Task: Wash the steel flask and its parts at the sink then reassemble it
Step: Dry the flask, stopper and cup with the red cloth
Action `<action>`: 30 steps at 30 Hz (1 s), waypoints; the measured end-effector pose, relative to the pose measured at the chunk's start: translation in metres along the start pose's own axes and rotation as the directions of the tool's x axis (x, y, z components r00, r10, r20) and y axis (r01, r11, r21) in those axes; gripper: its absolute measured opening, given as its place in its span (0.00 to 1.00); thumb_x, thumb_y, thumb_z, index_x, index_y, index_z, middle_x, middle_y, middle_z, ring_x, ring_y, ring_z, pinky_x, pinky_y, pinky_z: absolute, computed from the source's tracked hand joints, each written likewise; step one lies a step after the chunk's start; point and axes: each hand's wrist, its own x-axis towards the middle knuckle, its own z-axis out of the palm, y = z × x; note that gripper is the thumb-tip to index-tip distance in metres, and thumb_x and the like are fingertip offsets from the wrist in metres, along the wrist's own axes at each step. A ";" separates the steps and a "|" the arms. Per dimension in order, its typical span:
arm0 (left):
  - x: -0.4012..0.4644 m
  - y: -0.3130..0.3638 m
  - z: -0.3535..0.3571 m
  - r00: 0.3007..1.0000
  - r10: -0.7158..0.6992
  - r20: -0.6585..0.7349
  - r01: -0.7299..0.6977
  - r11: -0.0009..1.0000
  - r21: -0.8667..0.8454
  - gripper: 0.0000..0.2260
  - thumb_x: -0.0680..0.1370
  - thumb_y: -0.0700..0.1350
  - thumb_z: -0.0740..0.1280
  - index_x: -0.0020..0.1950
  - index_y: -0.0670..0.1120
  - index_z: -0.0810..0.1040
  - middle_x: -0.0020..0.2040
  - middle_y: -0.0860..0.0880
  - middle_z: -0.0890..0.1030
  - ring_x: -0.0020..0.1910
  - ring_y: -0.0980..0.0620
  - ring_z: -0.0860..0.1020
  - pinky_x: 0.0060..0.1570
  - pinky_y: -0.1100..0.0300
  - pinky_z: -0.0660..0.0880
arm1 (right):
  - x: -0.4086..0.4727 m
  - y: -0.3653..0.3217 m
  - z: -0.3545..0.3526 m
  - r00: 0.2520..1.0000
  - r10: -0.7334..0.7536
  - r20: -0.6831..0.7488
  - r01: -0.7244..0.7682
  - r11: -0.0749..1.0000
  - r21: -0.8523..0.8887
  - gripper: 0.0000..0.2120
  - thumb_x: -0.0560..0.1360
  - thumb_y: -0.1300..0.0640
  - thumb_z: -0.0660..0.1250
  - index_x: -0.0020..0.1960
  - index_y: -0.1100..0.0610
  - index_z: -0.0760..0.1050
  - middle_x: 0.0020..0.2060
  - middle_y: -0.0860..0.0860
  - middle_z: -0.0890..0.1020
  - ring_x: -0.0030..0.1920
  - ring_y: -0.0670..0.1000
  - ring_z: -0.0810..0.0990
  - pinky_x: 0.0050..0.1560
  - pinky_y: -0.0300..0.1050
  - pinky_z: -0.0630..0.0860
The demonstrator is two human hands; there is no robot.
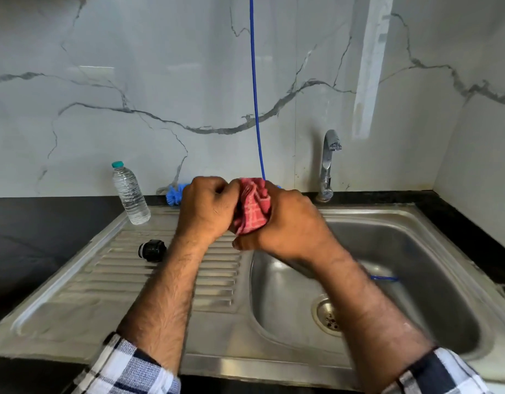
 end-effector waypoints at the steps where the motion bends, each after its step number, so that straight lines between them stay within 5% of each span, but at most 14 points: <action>1: 0.003 0.001 0.000 0.998 0.037 0.049 -0.033 0.997 -0.065 0.21 0.73 0.58 0.66 0.26 0.46 0.72 0.21 0.52 0.67 0.24 0.53 0.64 0.29 0.56 0.62 | 0.003 0.007 -0.008 0.992 0.024 0.121 -0.046 0.981 0.190 0.27 0.58 0.40 0.83 0.54 0.45 0.80 0.44 0.44 0.86 0.44 0.48 0.85 0.49 0.48 0.81; 4: 0.012 0.002 0.001 0.988 0.026 0.154 0.026 0.944 -0.328 0.16 0.74 0.52 0.70 0.28 0.46 0.79 0.24 0.45 0.72 0.28 0.49 0.71 0.33 0.51 0.67 | 0.007 0.031 -0.012 0.886 -0.063 0.460 -0.331 0.607 0.722 0.22 0.65 0.58 0.82 0.59 0.55 0.84 0.50 0.55 0.88 0.48 0.56 0.87 0.55 0.54 0.84; 7: 0.023 0.001 0.003 0.984 -0.046 0.175 0.108 0.923 -0.369 0.18 0.70 0.56 0.71 0.37 0.39 0.84 0.34 0.29 0.78 0.34 0.42 0.77 0.39 0.48 0.73 | 0.003 0.051 0.002 0.725 -0.149 0.672 -0.647 0.186 0.739 0.33 0.66 0.56 0.80 0.68 0.64 0.80 0.59 0.67 0.80 0.59 0.64 0.78 0.70 0.68 0.71; 9: 0.029 0.002 0.004 0.983 -0.098 0.156 0.151 0.916 -0.371 0.23 0.68 0.57 0.71 0.42 0.36 0.85 0.40 0.27 0.80 0.36 0.43 0.79 0.41 0.53 0.73 | 0.005 0.061 0.012 0.737 -0.239 0.633 -0.637 0.069 0.768 0.33 0.67 0.50 0.80 0.70 0.60 0.80 0.62 0.66 0.78 0.66 0.66 0.69 0.79 0.76 0.45; 11: 0.033 0.000 0.002 0.979 -0.171 0.111 0.200 0.907 -0.369 0.21 0.69 0.56 0.70 0.44 0.37 0.86 0.39 0.32 0.82 0.36 0.47 0.80 0.38 0.59 0.72 | 0.006 0.070 0.014 0.758 -0.271 0.594 -0.604 0.054 0.795 0.31 0.70 0.46 0.78 0.71 0.56 0.80 0.65 0.64 0.78 0.70 0.69 0.67 0.77 0.78 0.36; 13: 0.037 -0.006 -0.005 0.978 -0.203 0.055 0.208 0.900 -0.384 0.19 0.68 0.56 0.71 0.42 0.40 0.86 0.35 0.40 0.81 0.35 0.49 0.79 0.37 0.59 0.70 | 0.003 0.078 0.009 0.773 -0.258 0.579 -0.600 -0.002 0.800 0.32 0.72 0.47 0.77 0.74 0.56 0.78 0.69 0.65 0.75 0.72 0.70 0.68 0.78 0.80 0.43; 15: 0.041 -0.013 -0.017 0.985 -0.173 -0.013 0.157 0.923 -0.351 0.20 0.68 0.59 0.71 0.40 0.41 0.86 0.34 0.39 0.79 0.36 0.47 0.78 0.39 0.56 0.69 | -0.002 0.083 0.001 0.794 -0.241 0.558 -0.584 -0.046 0.811 0.38 0.69 0.51 0.81 0.75 0.60 0.75 0.67 0.67 0.77 0.66 0.69 0.77 0.74 0.76 0.66; 17: 0.047 -0.017 -0.033 0.991 -0.104 -0.080 0.081 0.966 -0.245 0.22 0.70 0.60 0.70 0.40 0.40 0.85 0.35 0.32 0.78 0.36 0.45 0.76 0.39 0.53 0.70 | -0.001 0.086 0.001 0.800 -0.210 0.562 -0.589 -0.090 0.803 0.41 0.65 0.54 0.85 0.74 0.63 0.75 0.62 0.69 0.80 0.59 0.71 0.83 0.52 0.68 0.85; 20: 0.054 -0.016 -0.055 0.988 -0.023 -0.154 0.024 1.000 0.002 0.21 0.74 0.58 0.68 0.35 0.41 0.81 0.31 0.38 0.78 0.33 0.43 0.76 0.35 0.51 0.73 | 0.008 0.086 0.016 0.772 -0.071 0.632 -0.629 0.061 0.775 0.38 0.74 0.44 0.80 0.75 0.63 0.73 0.69 0.74 0.76 0.74 0.79 0.67 0.44 0.59 0.86; 22: 0.053 -0.012 -0.066 0.982 -0.011 -0.189 0.037 0.990 0.135 0.19 0.77 0.55 0.68 0.32 0.43 0.78 0.28 0.45 0.76 0.30 0.46 0.75 0.33 0.56 0.72 | 0.016 0.085 0.035 0.830 0.052 0.555 -0.557 0.134 0.820 0.40 0.73 0.38 0.79 0.74 0.63 0.74 0.66 0.76 0.77 0.73 0.82 0.67 0.35 0.52 0.85; 25: 0.051 -0.010 -0.079 0.970 -0.053 -0.236 0.105 0.972 0.211 0.21 0.78 0.53 0.69 0.28 0.43 0.74 0.25 0.47 0.72 0.26 0.48 0.71 0.30 0.59 0.67 | 0.011 0.070 0.041 0.915 0.255 0.313 -0.377 0.257 0.890 0.26 0.75 0.41 0.79 0.61 0.61 0.82 0.51 0.69 0.86 0.53 0.75 0.83 0.30 0.47 0.79; 27: 0.048 -0.011 -0.091 0.966 -0.066 -0.251 0.129 0.962 0.241 0.22 0.77 0.54 0.69 0.27 0.43 0.73 0.24 0.48 0.70 0.25 0.50 0.69 0.29 0.61 0.66 | 0.005 0.056 0.042 0.938 0.340 0.072 -0.259 0.546 0.797 0.13 0.78 0.48 0.77 0.49 0.57 0.84 0.36 0.55 0.87 0.35 0.60 0.85 0.28 0.45 0.79; 30: 0.044 -0.011 -0.113 0.963 -0.067 -0.260 0.152 0.935 0.321 0.21 0.75 0.55 0.70 0.27 0.43 0.73 0.23 0.49 0.69 0.23 0.51 0.68 0.28 0.62 0.65 | -0.004 0.021 0.049 0.973 0.218 -0.076 -0.121 0.762 0.637 0.13 0.82 0.46 0.72 0.49 0.56 0.83 0.29 0.52 0.85 0.27 0.53 0.85 0.31 0.48 0.83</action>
